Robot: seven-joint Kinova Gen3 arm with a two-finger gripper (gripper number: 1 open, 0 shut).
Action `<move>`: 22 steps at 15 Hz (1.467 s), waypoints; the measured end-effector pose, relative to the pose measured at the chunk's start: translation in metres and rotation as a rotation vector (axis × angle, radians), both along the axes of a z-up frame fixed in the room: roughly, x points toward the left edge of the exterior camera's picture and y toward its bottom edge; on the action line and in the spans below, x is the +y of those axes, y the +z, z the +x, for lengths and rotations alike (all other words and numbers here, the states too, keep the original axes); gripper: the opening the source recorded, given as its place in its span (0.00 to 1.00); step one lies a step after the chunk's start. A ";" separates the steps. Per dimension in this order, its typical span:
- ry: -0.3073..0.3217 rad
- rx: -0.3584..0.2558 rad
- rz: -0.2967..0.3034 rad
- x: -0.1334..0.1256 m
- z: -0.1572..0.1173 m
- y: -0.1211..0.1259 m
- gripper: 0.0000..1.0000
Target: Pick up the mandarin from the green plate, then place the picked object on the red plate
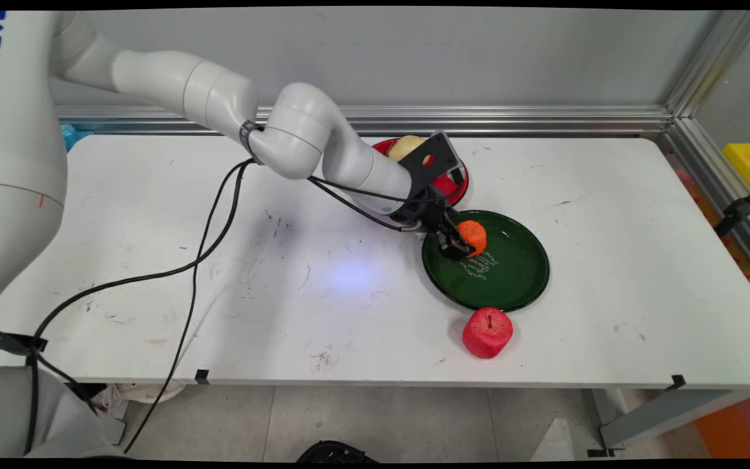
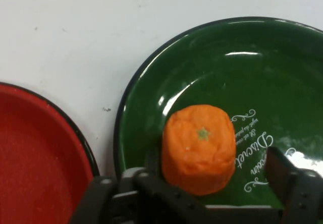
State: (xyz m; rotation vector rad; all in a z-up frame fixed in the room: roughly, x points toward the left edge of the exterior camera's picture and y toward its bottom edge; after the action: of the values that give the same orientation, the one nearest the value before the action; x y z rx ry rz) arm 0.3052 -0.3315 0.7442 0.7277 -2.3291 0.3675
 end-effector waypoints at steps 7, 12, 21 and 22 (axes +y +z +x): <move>0.008 0.006 -0.006 -0.001 -0.002 -0.006 0.00; 0.012 0.015 -0.005 -0.002 0.000 -0.002 0.00; -0.021 0.058 -0.018 -0.015 0.019 0.049 0.00; -0.028 0.058 -0.017 -0.016 0.022 0.053 0.00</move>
State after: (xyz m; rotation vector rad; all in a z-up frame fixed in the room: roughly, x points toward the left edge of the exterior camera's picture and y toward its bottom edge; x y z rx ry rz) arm 0.3270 -0.3471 0.7970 0.6881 -2.2761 0.3491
